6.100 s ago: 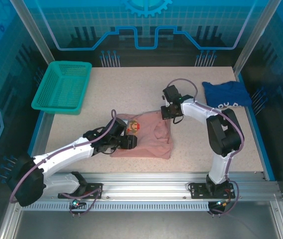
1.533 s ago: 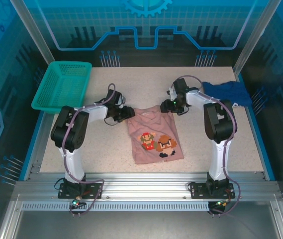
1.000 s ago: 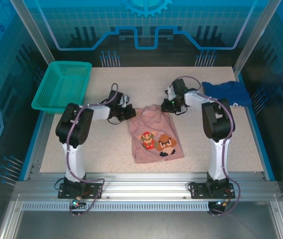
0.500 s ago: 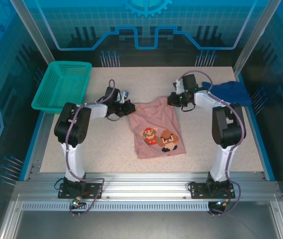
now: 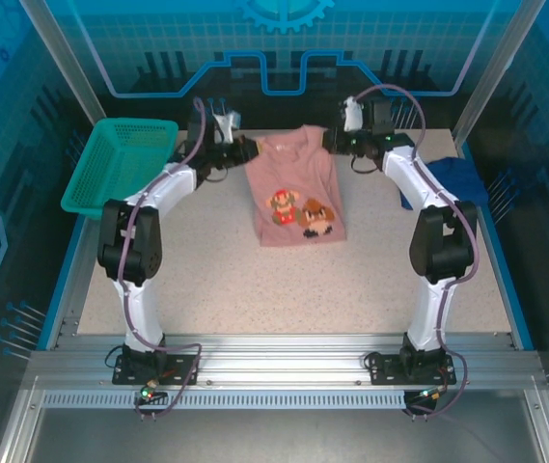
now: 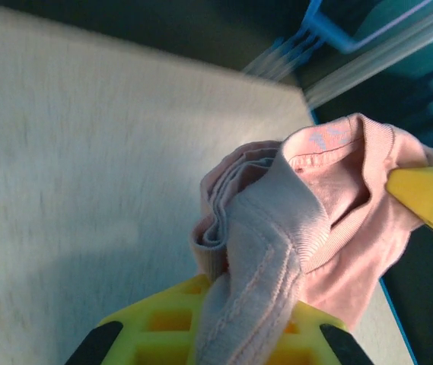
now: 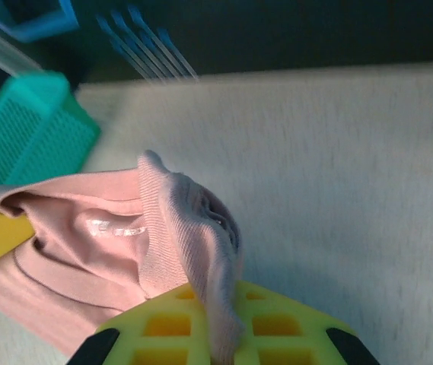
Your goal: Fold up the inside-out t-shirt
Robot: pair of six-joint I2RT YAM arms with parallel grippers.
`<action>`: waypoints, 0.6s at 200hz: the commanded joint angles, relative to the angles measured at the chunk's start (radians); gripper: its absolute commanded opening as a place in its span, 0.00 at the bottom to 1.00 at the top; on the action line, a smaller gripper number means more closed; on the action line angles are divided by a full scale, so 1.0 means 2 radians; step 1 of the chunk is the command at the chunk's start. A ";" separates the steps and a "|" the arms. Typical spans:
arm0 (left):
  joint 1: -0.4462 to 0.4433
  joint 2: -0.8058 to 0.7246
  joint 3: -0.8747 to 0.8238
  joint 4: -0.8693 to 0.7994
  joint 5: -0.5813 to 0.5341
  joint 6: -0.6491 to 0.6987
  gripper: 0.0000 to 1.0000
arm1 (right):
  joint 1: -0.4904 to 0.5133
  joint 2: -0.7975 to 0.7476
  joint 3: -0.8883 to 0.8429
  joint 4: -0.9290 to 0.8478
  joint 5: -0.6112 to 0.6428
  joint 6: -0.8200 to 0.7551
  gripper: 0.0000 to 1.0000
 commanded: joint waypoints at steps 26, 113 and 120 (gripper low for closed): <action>0.010 -0.004 0.136 -0.053 -0.011 0.076 0.00 | -0.024 0.047 0.179 -0.058 -0.060 -0.022 0.00; -0.045 -0.209 -0.316 0.121 -0.007 0.010 0.00 | 0.007 -0.177 -0.275 0.025 -0.075 -0.040 0.00; -0.060 -0.238 -0.359 0.120 -0.015 0.006 0.00 | 0.011 -0.208 -0.326 0.030 -0.069 -0.032 0.00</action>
